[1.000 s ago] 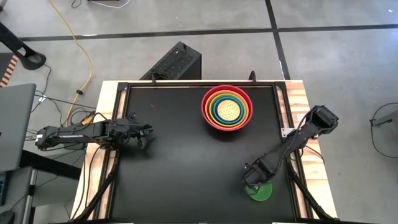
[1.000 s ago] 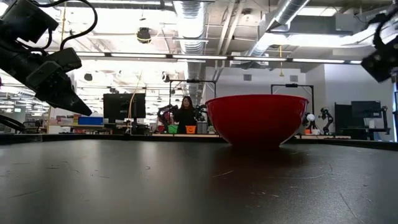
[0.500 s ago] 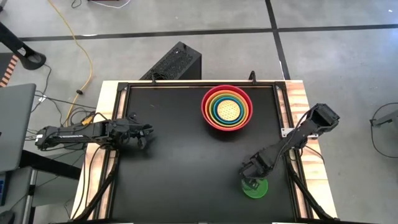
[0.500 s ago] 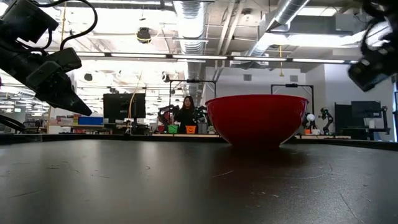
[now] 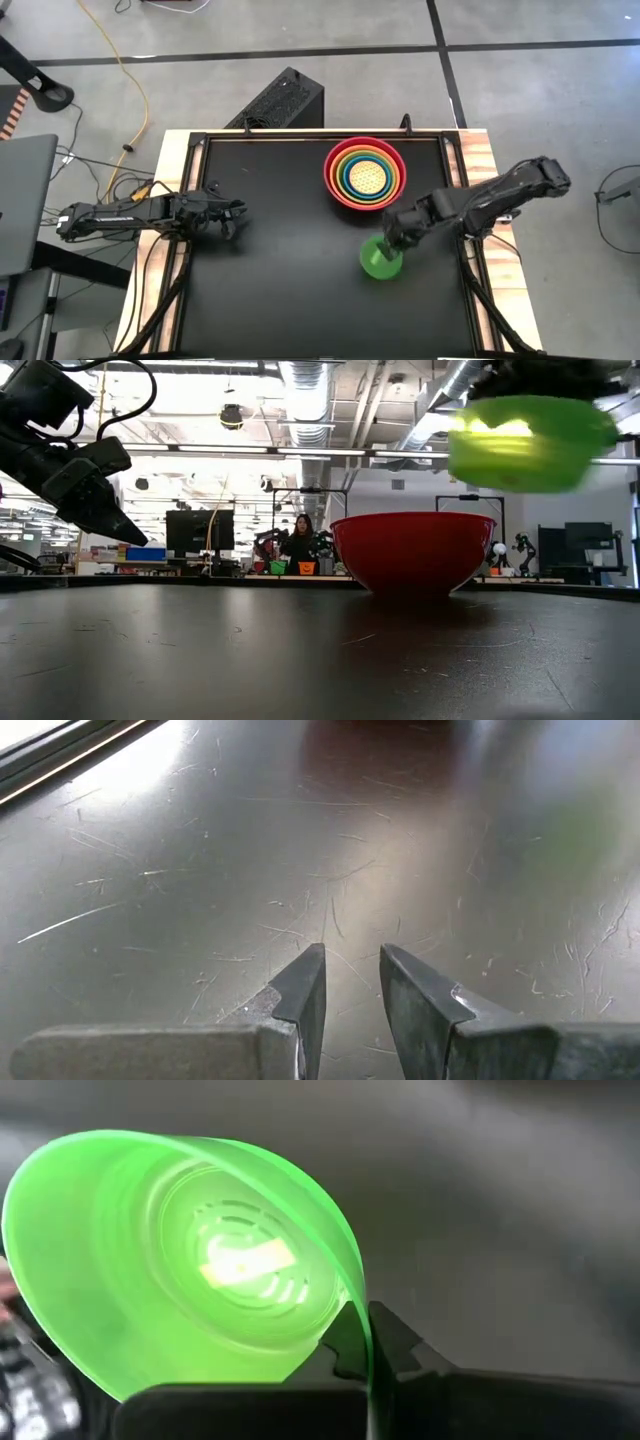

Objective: Nest bowls inside each other
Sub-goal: Stack the green bowl on the orange-patterned bowl, then return to Home Position

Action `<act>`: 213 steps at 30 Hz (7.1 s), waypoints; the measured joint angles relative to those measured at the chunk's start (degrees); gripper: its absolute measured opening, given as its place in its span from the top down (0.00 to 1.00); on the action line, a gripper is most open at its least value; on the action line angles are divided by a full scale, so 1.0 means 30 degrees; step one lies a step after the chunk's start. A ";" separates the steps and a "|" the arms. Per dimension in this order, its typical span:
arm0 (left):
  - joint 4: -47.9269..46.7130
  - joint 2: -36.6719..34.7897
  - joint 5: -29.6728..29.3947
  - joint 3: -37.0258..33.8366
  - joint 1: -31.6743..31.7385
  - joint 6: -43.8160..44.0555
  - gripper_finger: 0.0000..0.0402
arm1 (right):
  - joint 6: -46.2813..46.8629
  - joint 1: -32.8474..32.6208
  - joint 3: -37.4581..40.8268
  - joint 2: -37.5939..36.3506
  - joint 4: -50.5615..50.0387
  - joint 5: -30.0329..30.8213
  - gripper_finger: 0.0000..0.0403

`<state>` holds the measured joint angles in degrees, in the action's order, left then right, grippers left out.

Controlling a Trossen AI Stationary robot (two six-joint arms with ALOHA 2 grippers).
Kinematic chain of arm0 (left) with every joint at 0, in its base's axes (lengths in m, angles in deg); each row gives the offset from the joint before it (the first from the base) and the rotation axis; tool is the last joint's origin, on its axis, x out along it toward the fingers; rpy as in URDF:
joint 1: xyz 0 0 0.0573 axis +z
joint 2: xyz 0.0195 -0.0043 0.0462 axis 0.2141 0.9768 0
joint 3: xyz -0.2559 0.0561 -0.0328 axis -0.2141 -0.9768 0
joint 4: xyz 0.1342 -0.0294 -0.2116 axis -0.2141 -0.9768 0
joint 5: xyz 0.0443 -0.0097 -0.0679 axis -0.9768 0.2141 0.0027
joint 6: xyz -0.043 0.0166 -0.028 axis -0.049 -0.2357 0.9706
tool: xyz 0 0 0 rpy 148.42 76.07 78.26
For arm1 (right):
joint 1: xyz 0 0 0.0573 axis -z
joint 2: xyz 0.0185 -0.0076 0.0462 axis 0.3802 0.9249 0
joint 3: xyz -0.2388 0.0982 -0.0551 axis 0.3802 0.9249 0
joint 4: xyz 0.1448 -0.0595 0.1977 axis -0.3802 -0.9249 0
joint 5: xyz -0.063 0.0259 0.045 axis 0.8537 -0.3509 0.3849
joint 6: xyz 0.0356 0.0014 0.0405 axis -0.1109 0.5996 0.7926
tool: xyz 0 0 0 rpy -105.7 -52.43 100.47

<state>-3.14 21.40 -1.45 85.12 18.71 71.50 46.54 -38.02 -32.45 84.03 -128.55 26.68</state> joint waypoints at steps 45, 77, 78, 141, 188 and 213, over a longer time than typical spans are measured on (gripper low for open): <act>-0.0007 0.0003 -0.0007 0.0000 0.0004 0.0004 0.78 | -1.0674 1.5225 -0.5143 0.5367 -0.1921 0.1647 1.00; 0.0000 0.0001 -0.0007 0.0000 0.0007 0.0000 0.78 | -1.1528 1.5014 -0.5153 0.5972 -0.3058 0.2841 0.61; 0.0000 -0.0003 0.0000 -0.0001 0.0000 0.0000 0.78 | -1.1438 1.4878 -0.5158 0.5684 -0.3256 0.2801 0.60; -0.0001 0.0002 -0.0007 0.0000 0.0001 0.0000 0.78 | -1.8487 0.3031 1.8452 -1.4013 2.6288 0.5178 0.94; -0.0005 -0.0002 -0.0002 -0.0003 0.0007 0.0000 0.78 | -1.9320 0.3028 1.9314 -1.6471 1.9460 0.4906 0.92; -0.0004 0.0003 -0.0003 -0.0003 0.0007 0.0000 0.78 | -1.9313 0.3028 1.9322 -1.6471 1.9478 0.4899 0.92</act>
<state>-3.15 21.41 -1.46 85.11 18.74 71.50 -11.40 -28.94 25.52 34.62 -70.12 41.37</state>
